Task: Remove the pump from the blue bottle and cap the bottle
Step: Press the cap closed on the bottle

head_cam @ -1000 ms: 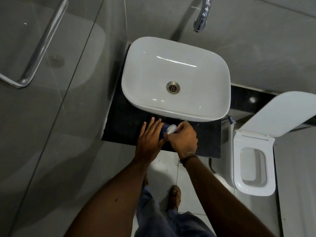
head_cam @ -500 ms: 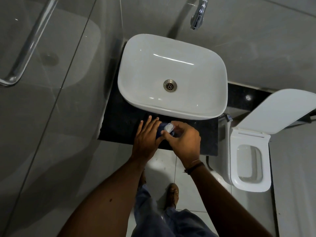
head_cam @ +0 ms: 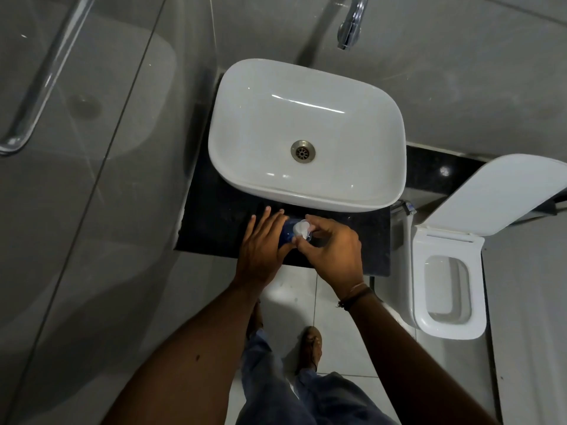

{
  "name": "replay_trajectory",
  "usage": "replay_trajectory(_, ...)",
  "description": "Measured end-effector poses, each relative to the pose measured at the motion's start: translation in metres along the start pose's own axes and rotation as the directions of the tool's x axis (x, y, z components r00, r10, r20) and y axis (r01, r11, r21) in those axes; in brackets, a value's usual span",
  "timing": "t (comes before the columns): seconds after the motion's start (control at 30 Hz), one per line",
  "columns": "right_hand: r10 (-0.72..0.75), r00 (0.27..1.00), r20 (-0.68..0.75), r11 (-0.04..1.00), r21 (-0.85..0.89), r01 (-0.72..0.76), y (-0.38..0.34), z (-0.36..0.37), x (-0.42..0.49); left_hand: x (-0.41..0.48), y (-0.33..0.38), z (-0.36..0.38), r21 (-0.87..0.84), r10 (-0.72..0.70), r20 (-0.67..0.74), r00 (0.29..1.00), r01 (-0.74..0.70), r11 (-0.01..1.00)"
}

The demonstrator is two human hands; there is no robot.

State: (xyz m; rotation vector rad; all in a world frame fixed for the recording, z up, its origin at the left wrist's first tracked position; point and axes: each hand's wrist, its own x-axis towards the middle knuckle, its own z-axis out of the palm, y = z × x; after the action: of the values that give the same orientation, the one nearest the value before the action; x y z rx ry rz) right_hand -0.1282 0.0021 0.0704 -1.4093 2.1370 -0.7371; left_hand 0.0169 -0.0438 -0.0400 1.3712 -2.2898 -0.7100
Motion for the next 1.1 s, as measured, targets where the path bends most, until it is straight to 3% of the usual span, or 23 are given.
replay_trajectory(0.2, 0.090, 0.989, 0.116, 0.994, 0.058, -0.097, 0.019, -0.002, 0.000, -0.001, 0.003, -0.007, -0.088, -0.023, 0.024, 0.999, 0.026, 0.996)
replay_trajectory(0.37, 0.178, 0.957, 0.228, 0.965, 0.150, -0.215, 0.032, 0.015, 0.001, -0.005, 0.009, -0.010, -0.297, -0.145, 0.048, 0.988, 0.152, 0.943)
replay_trajectory(0.53, 0.185, 0.964, 0.192, 0.932, 0.276, -0.234, 0.027, 0.035, 0.008, -0.009, 0.017, -0.020, -0.384, -0.210, 0.025, 0.977, 0.203, 0.901)
replay_trajectory(0.8, 0.121, 0.968, 0.219, 0.912, 0.361, -0.196, -0.035, 0.085, 0.024, -0.017, -0.035, -0.071, -0.367, -0.361, -0.096, 0.927, 0.305, 0.879)
replay_trajectory(1.1, 0.184, 0.944, 0.273, 0.911, 0.313, -0.268, -0.057, 0.130, 0.027, -0.024, -0.069, -0.087, -0.401, -0.439, -0.096, 0.893, 0.369, 0.838)
